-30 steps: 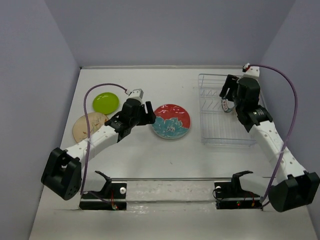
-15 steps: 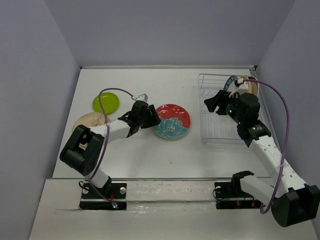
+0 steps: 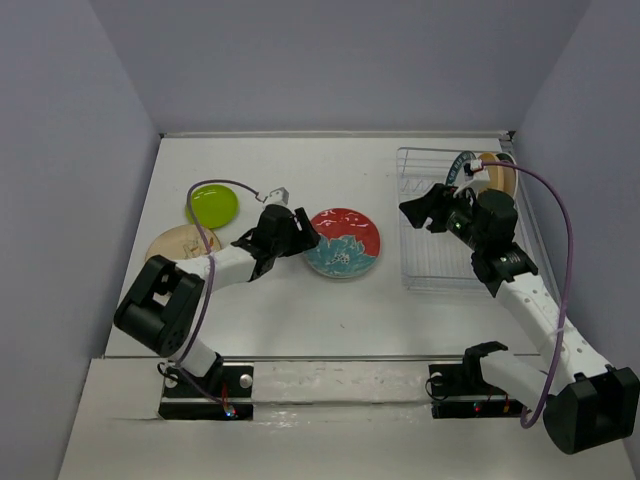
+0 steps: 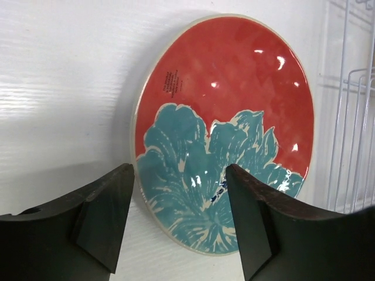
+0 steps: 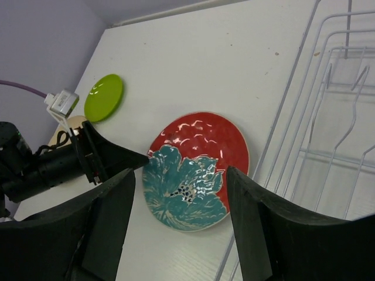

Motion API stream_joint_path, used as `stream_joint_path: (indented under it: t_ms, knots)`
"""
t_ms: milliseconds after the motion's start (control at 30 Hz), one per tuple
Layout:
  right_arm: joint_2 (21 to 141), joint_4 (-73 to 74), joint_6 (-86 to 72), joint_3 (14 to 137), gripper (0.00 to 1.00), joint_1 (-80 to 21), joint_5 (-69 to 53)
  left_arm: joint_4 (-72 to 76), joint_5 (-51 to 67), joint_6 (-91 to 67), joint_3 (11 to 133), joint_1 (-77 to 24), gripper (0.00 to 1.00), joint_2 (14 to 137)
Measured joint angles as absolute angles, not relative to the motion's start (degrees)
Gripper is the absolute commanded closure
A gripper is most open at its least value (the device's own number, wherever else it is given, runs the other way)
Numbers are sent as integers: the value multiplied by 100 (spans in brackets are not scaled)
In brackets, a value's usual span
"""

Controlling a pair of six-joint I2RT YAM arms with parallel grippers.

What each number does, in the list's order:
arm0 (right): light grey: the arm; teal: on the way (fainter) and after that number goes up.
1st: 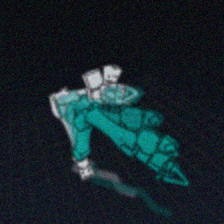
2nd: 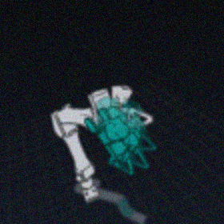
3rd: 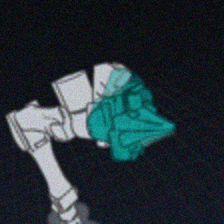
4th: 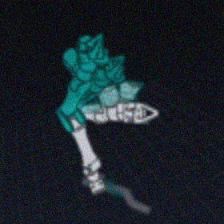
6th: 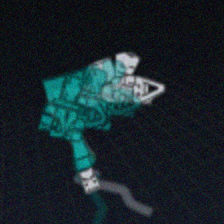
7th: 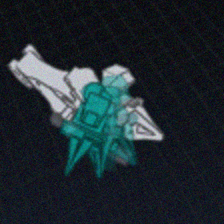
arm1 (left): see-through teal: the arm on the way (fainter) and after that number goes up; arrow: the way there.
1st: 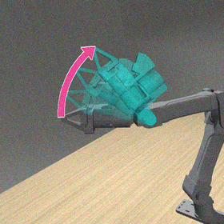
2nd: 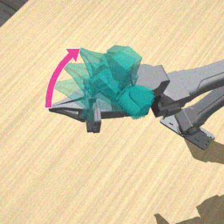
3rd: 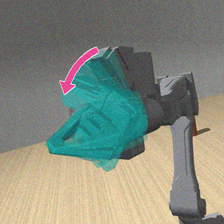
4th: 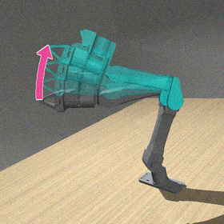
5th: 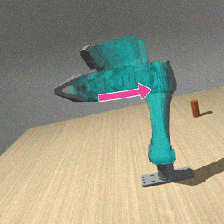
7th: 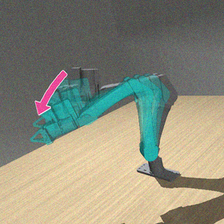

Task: Load the plates into the dish rack

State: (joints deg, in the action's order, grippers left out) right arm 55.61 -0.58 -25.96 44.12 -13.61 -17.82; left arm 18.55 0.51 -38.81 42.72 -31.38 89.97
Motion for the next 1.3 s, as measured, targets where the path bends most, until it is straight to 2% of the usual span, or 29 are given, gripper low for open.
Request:
stream_joint_path:
  t_ms: [200, 467, 567, 767, 867, 900, 933, 967, 1100, 1300]
  knots:
    - [5566, -97, -2598, 4405, 31, -1396, -1809, 1809, -204, -3933, 3898, -3061, 24, 8344]
    - [5568, -198, -2600, 4327, 32, -1396, -1835, 2047, 71, -4058, 3806, -2884, 30, 8952]
    - [5634, -202, -2600, 4309, 32, -1396, -1846, 2344, 263, -4141, 3872, -2862, 41, 9295]
    - [5714, -274, -2641, 4228, 32, -1415, -1852, 2912, 489, -4353, 3924, -2788, 48, 9675]
    - [5804, -360, -2685, 4217, 32, -1457, -1892, 3229, 578, -4480, 3924, -2733, 63, 9854]
    - [5848, -388, -2700, 4217, 32, -1472, -1905, 3315, 593, -4532, 3918, -2724, 79, 9918]
    - [5878, -408, -2705, 4217, 32, -1487, -1909, 3391, 602, -4560, 3905, -2722, 89, 9957]
    - [5920, -427, -2718, 4217, 32, -1514, -1916, 3479, 600, -4635, 3889, -2709, 94, 10009]
    - [6025, -456, -2729, 4217, 28, -1623, -1909, 4163, 899, -4958, 3857, -2650, 94, 9957]
    - [6383, -307, -2462, 4453, 15, -2213, -1743, 3948, 753, -5004, 3323, -2582, 94, 9251]
